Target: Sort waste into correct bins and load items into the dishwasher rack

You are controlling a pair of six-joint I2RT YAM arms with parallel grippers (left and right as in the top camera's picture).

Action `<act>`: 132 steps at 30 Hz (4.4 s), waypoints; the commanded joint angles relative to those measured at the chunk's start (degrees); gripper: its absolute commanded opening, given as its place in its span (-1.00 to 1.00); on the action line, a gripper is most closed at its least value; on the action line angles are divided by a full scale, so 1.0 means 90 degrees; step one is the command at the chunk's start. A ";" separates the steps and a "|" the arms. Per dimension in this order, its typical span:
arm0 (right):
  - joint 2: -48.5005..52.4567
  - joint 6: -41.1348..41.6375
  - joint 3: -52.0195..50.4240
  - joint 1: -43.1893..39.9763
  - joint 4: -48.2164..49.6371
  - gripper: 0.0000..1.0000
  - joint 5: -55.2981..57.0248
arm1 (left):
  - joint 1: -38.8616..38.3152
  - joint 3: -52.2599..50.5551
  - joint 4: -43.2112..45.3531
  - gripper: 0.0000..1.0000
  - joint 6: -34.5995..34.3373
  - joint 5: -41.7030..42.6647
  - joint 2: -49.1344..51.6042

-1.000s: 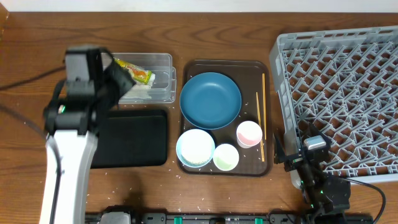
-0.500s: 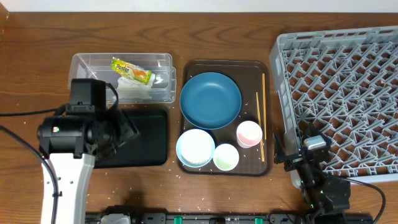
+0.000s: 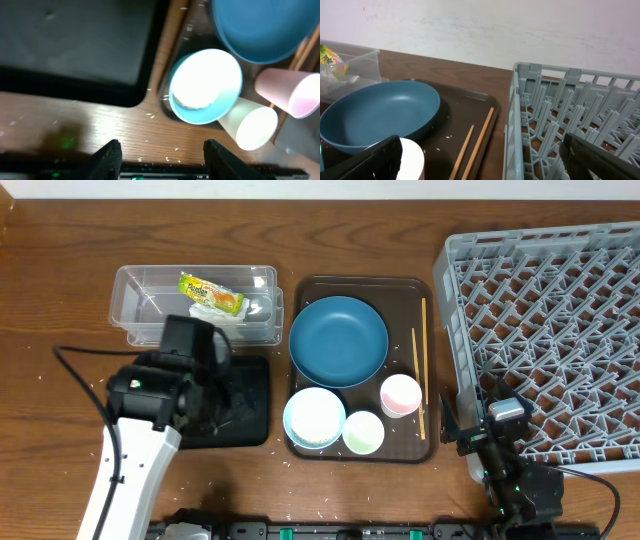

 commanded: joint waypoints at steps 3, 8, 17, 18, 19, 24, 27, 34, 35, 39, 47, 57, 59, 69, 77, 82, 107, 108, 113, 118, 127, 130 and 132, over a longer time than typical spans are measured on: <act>0.0002 -0.0049 -0.0007 -0.0085 -0.0027 0.98 0.0015 | -0.0386 -0.0032 0.0296 0.26 0.0063 -0.0017 -0.0002; 0.0002 -0.0049 -0.0007 -0.0085 -0.0027 0.99 0.0015 | -0.0335 -0.0027 0.0437 0.28 0.0010 -0.0593 -0.0002; 0.0002 -0.0049 -0.0007 -0.0085 -0.0027 0.98 0.0015 | 0.0347 0.0250 0.0340 0.29 0.0010 -0.1032 -0.0148; 0.0002 -0.0049 -0.0007 -0.0085 -0.0027 0.98 0.0015 | 0.0454 0.0289 0.0355 0.36 -0.0022 -0.1035 -0.0199; 0.0002 -0.0049 -0.0007 -0.0085 -0.0027 0.99 0.0015 | 0.0578 0.0313 0.0389 0.43 -0.0107 -0.1035 -0.0270; 0.0002 -0.0049 -0.0007 -0.0085 -0.0027 0.98 0.0015 | 0.0952 0.0313 0.0386 0.50 -0.0301 -0.1025 -0.0597; 0.0002 -0.0049 -0.0007 -0.0085 -0.0027 0.98 0.0015 | 0.0964 0.0311 0.0333 0.64 -0.0301 -0.0998 -0.0726; 0.0002 -0.0049 -0.0007 -0.0085 -0.0024 0.98 0.0015 | 0.0935 0.0274 0.0214 0.76 -0.0738 -0.0627 -0.0682; 0.0002 -0.0049 -0.0007 -0.0085 -0.0027 0.98 0.0015 | 0.0916 0.0238 0.0219 0.76 -0.0753 -0.0347 -0.0665; 0.0002 -0.0049 -0.0007 -0.0085 -0.0027 0.99 0.0015 | 0.0719 0.0063 0.0265 0.78 -0.0614 0.0396 -0.0512; 0.0002 -0.0049 -0.0007 -0.0085 -0.0027 0.98 0.0015 | 0.0245 0.0029 0.0274 0.79 -0.0102 0.0403 0.0044; 0.0002 -0.0049 -0.0007 -0.0085 -0.0027 0.98 0.0015 | 0.0114 0.0029 0.0461 0.68 0.0736 0.0525 0.0607; 0.0002 -0.0049 -0.0007 -0.0085 -0.0027 0.98 0.0015 | -0.0061 0.0029 0.0580 0.68 0.1098 0.0945 0.0729; 0.0002 -0.0049 -0.0007 -0.0085 -0.0027 0.98 0.0015 | -0.1292 0.0029 0.1205 0.64 -0.0148 -0.0199 0.1071; 0.0002 -0.0049 -0.0007 -0.0085 -0.0027 0.98 0.0015 | -0.1916 0.0029 0.1433 0.62 -0.0544 -0.1438 0.1248; 0.0002 -0.0049 -0.0007 -0.0085 -0.0027 0.98 0.0015 | -0.1613 0.0061 0.1311 0.59 -0.0542 -0.2256 0.1219; 0.0002 0.3041 -0.0007 -0.0085 0.1081 0.98 -0.3750 | 0.2067 0.0306 0.0950 0.91 -0.0542 -0.2169 0.0192; 0.0002 0.3291 -0.0007 -0.0085 0.1200 0.99 -0.3750 | 0.2067 0.0304 0.0950 0.91 -0.0542 -0.2169 0.0194; 0.0002 0.4653 -0.0007 -0.0085 0.2402 0.99 -0.3682 | 0.2067 0.0304 0.0950 0.92 -0.0542 -0.2169 0.0202; 0.0002 0.5030 0.0104 -0.0085 0.3444 0.98 -0.3507 | 0.2067 0.0304 0.0950 0.93 -0.0542 -0.2169 0.0202; 0.1192 0.3818 0.2072 -0.0087 0.2395 0.98 -0.2844 | 0.2067 0.0304 0.0950 0.93 -0.0544 -0.2169 0.0204; 0.2169 0.3004 0.3177 -0.0087 0.1290 0.98 -0.2846 | 0.2067 0.0304 0.0950 0.93 -0.0542 -0.2169 0.0204; 0.2905 0.2460 0.3971 -0.0085 0.0440 0.98 -0.2922 | 0.2067 0.0304 0.0950 0.94 -0.0542 -0.2169 0.0202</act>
